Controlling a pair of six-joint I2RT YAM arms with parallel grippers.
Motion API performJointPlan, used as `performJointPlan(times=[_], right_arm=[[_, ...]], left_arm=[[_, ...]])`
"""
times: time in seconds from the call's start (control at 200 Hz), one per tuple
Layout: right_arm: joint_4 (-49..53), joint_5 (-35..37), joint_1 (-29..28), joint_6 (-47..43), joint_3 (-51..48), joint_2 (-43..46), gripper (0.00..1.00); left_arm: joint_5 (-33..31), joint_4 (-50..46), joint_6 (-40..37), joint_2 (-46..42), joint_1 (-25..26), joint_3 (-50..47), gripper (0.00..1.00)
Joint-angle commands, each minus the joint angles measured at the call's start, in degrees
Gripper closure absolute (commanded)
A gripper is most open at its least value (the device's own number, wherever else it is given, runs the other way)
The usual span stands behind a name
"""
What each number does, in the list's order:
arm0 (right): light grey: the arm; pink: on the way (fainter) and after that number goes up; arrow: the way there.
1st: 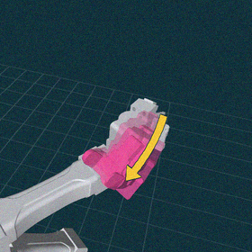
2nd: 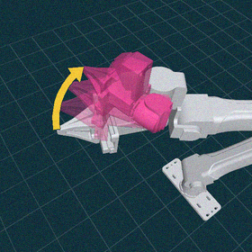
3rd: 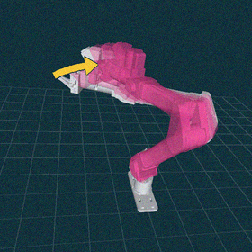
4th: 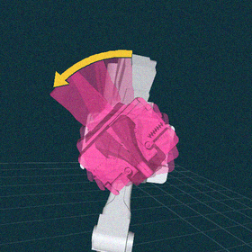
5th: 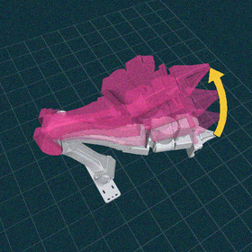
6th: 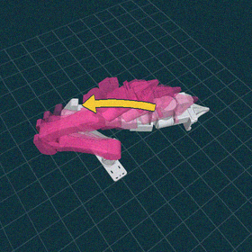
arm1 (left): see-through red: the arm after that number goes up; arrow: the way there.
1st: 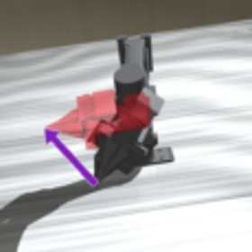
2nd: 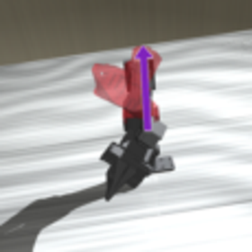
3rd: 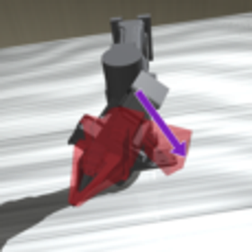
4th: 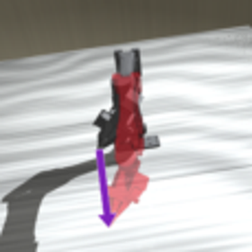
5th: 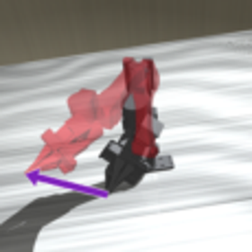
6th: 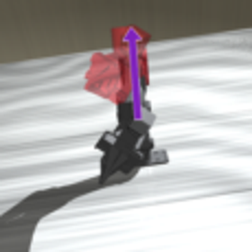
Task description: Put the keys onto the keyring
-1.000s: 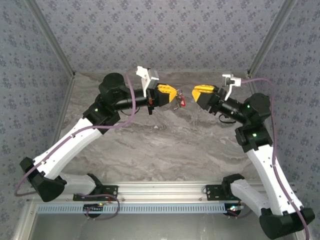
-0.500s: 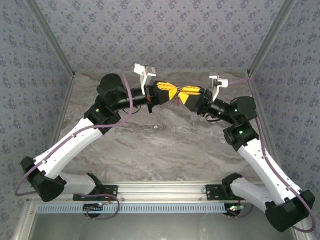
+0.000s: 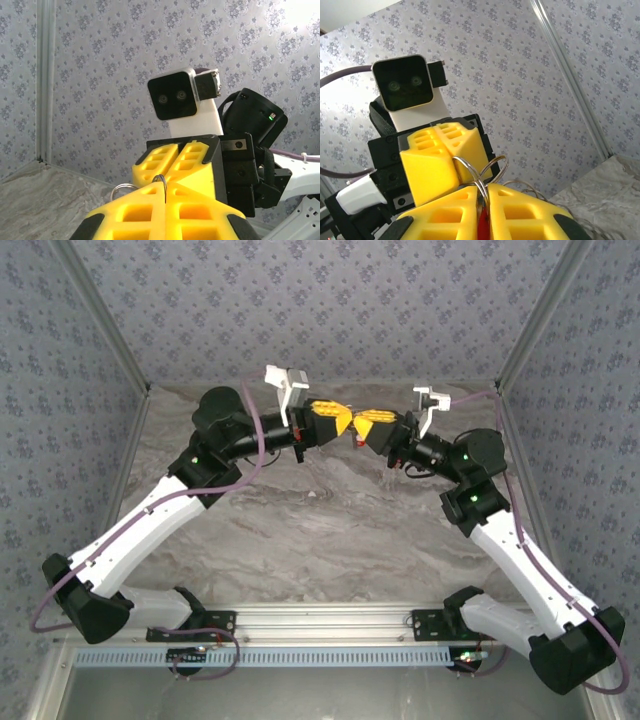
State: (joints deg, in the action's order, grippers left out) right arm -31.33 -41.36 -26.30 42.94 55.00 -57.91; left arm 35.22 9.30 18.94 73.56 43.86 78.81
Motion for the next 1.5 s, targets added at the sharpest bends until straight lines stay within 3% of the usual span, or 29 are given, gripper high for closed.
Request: performJointPlan(times=[0.0,0.07,0.21,0.27,0.45,0.724,0.784,0.869,0.934,1.054,1.284,1.494], right_arm=[[-1.75,-2.43,-1.10,0.70,1.76,-0.01,0.84],[-2.21,-2.75,-1.19,1.18,1.78,0.06,0.77],[-2.51,-2.41,-1.64,1.19,1.93,-0.20,0.77],[-2.42,-2.23,-1.92,1.19,2.28,-0.60,0.80],[-2.78,-2.05,-2.00,1.36,2.39,-1.51,1.00],[-1.28,-3.45,-1.34,2.97,2.96,-0.87,1.00],[2.38,-3.29,-0.97,1.15,3.51,-0.27,1.00],[9.33,-3.42,-0.29,-2.87,4.79,0.63,1.00],[14.57,-4.30,0.56,-5.82,6.21,1.12,1.00],[25.58,-6.45,2.57,-12.48,9.62,1.00,1.00],[52.48,-8.43,4.98,-31.25,20.34,-1.08,1.00],[65.45,-8.95,4.65,-41.18,26.50,-4.89,1.00]], left_arm=[[1.74,3.19,0.75,0.62,0.80,-0.23,1.00],[1.45,3.05,0.66,0.75,0.84,-0.47,1.00],[1.31,2.87,0.57,1.11,0.84,-0.76,1.00],[1.38,2.91,0.74,1.41,0.80,-0.76,1.00],[1.53,2.74,0.84,1.72,0.89,-0.85,1.00],[1.16,1.97,0.89,1.68,0.88,-1.12,1.00],[0.42,1.02,0.41,1.35,0.92,-0.95,0.96],[-1.67,-1.12,-0.97,0.13,0.75,-0.76,0.68],[-2.98,-3.14,-2.66,-1.17,0.40,-0.52,0.54],[-4.02,-8.21,-6.29,-3.60,-0.99,0.49,0.40],[-3.80,-27.59,-19.65,-3.86,-2.34,8.45,0.35],[0.74,-39.48,-27.71,1.75,-2.37,16.34,0.45]])
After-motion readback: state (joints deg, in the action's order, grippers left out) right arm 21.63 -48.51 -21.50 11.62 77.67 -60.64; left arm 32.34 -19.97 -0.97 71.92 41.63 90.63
